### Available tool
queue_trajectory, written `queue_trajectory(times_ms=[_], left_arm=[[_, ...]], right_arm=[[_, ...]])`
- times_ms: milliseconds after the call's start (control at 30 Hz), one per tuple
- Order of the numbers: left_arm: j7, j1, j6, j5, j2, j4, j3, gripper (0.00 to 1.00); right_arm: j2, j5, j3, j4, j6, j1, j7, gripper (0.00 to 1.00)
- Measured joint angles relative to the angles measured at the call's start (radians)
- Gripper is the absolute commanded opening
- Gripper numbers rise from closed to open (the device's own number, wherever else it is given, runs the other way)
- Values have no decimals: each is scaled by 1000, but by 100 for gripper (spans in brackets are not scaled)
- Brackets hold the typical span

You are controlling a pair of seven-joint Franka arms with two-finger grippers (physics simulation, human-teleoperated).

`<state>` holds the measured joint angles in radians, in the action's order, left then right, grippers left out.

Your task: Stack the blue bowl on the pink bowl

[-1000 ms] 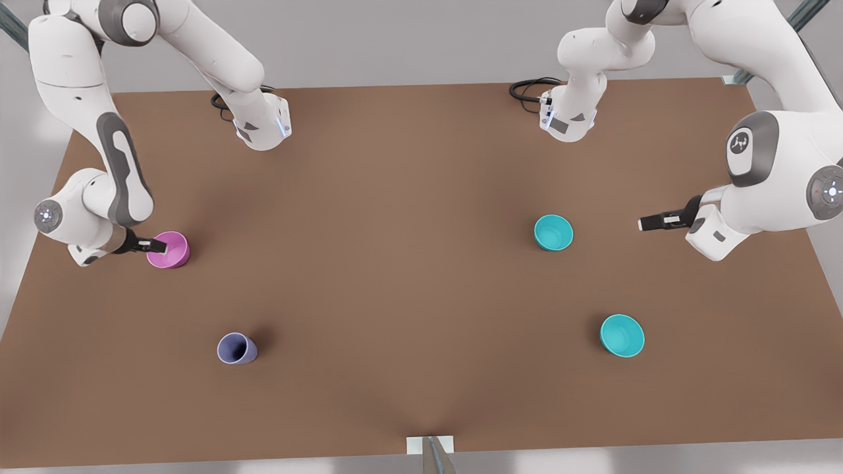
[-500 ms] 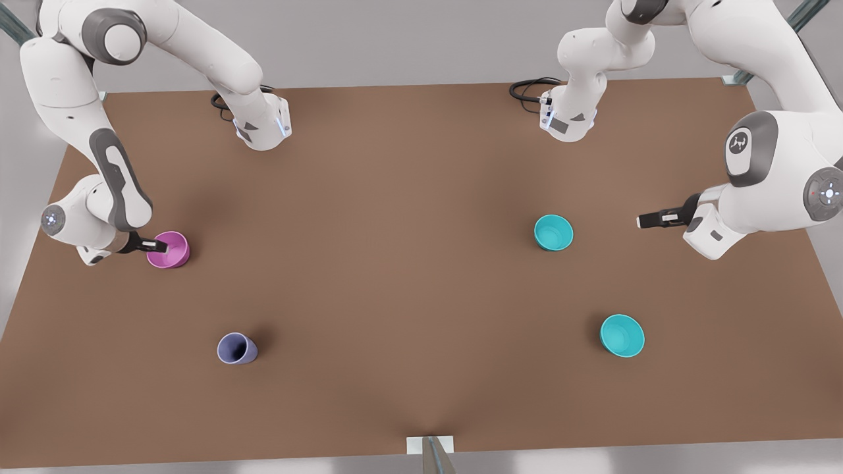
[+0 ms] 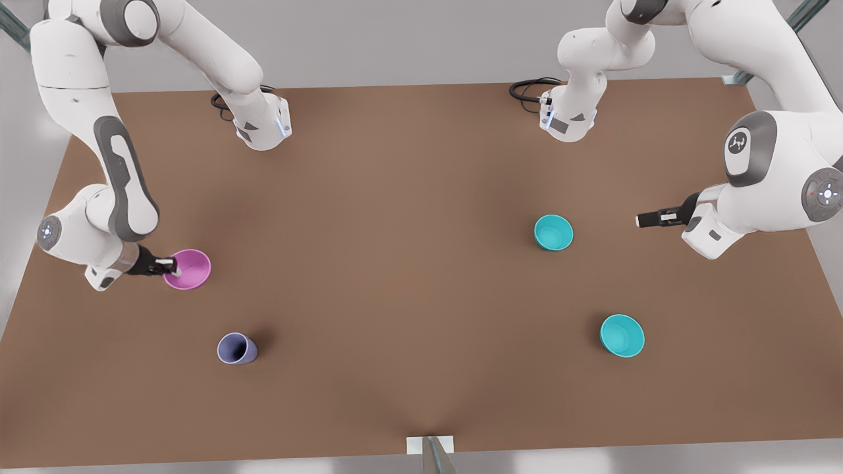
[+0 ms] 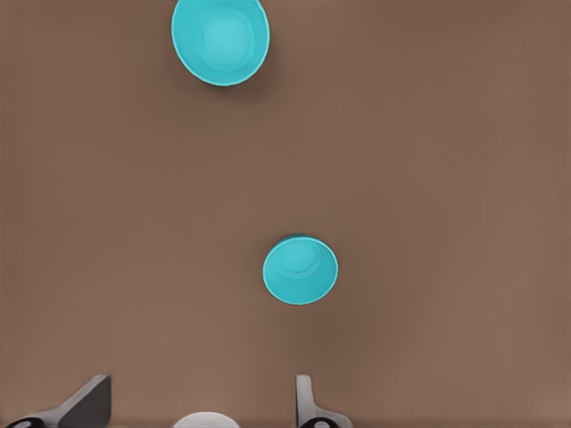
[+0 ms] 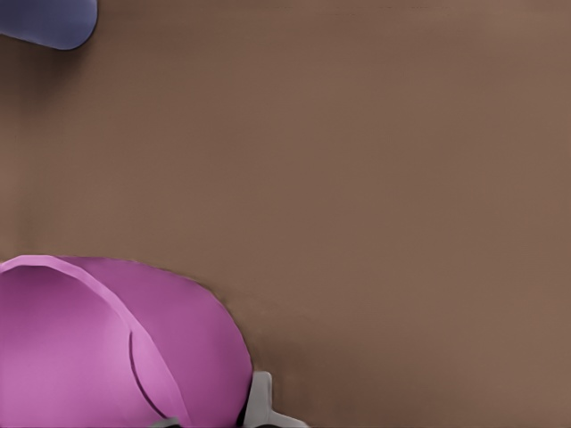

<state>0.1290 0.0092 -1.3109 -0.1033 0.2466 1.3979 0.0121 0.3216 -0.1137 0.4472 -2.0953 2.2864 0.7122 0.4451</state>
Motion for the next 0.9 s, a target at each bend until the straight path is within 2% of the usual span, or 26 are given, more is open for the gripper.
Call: queue_trajectory(times_ms=[100,167,333,467,533,633,667,700,733,800,900], left_arm=[[0,0,0,0,0,1,0,100],[0,0,1,0,0,2,0,100],[1,-2,7,0,1,9,4,100],[1,0,14,0,1,42,14,100],[1,5,14,0,-9,107,60,100],[2,0,-107,-1,-159,462,99,100],[2,3,-171,-3,-207,582,113,100],[3,-3,-237,-6,-235,665,120,100],[3,-12,-309,-18,-249,728,124,100],[3,-29,-436,-36,-258,799,137,100],[3,-73,-568,-58,-253,825,138,100]], right_arm=[[-88,-62,39,39,-48,-257,-59,21],[-67,-75,41,125,-70,-448,-132,21],[215,70,37,513,-103,-877,-421,21],[466,169,36,761,-112,-1012,-657,21],[556,206,36,834,-109,-1043,-757,21],[632,240,36,874,-89,-1057,-887,21],[645,247,36,877,-80,-1059,-926,25],[654,254,36,878,-72,-1061,-964,76],[658,259,36,879,-66,-1062,-999,100],[662,267,36,879,-53,-1063,-1065,100],[652,276,36,879,-41,-1056,-1151,100]])
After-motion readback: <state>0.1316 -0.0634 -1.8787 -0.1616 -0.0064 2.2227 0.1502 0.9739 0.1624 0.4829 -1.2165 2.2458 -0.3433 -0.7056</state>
